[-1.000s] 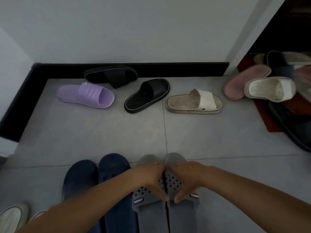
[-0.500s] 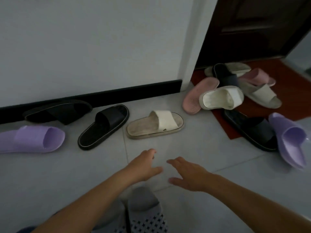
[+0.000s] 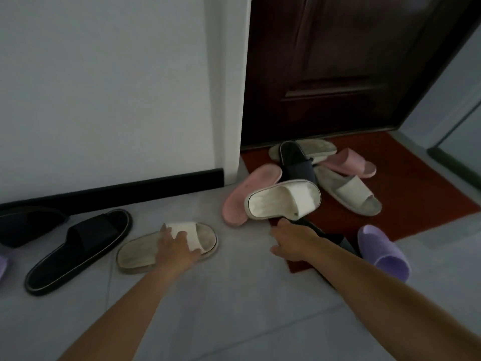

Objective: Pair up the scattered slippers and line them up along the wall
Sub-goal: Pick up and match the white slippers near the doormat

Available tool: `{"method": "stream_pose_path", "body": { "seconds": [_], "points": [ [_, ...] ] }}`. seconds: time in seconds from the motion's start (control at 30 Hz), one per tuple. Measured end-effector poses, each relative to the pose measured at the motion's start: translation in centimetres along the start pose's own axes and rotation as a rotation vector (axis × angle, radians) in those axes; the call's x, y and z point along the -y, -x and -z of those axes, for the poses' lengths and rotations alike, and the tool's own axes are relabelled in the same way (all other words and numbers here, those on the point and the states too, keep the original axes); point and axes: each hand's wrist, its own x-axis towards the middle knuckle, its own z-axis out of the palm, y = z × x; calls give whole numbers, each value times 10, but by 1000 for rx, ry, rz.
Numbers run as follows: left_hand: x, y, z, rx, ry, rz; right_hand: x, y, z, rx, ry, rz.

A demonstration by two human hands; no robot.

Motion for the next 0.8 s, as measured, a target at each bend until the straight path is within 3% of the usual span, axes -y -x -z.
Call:
{"method": "stream_pose_path", "body": {
  "seconds": [0.07,0.17,0.27,0.33,0.43,0.6,0.7,0.8],
  "points": [
    [0,-12,5,8,-54,80,-28,-15,9,4,-5,-16],
    [-3,-13,9,66,115,192,-59,-41,14,-29,-29,-40],
    [-9,4,7,-150,307,306,-66,-68,15,-144,-106,-72],
    [-24,22,3,-276,387,275,-59,-84,14,-257,-214,-90],
    [-55,45,-12,-335,452,116,-38,-98,6,-442,-303,-46],
    [-107,57,-50,-371,504,-72,-27,-102,5,-506,-403,58],
    [-130,52,-69,-319,552,-1,-83,-103,13,-601,-493,-124],
    [-133,45,-80,-295,550,57,-157,-95,5,-672,-632,-463]
  ]
}}
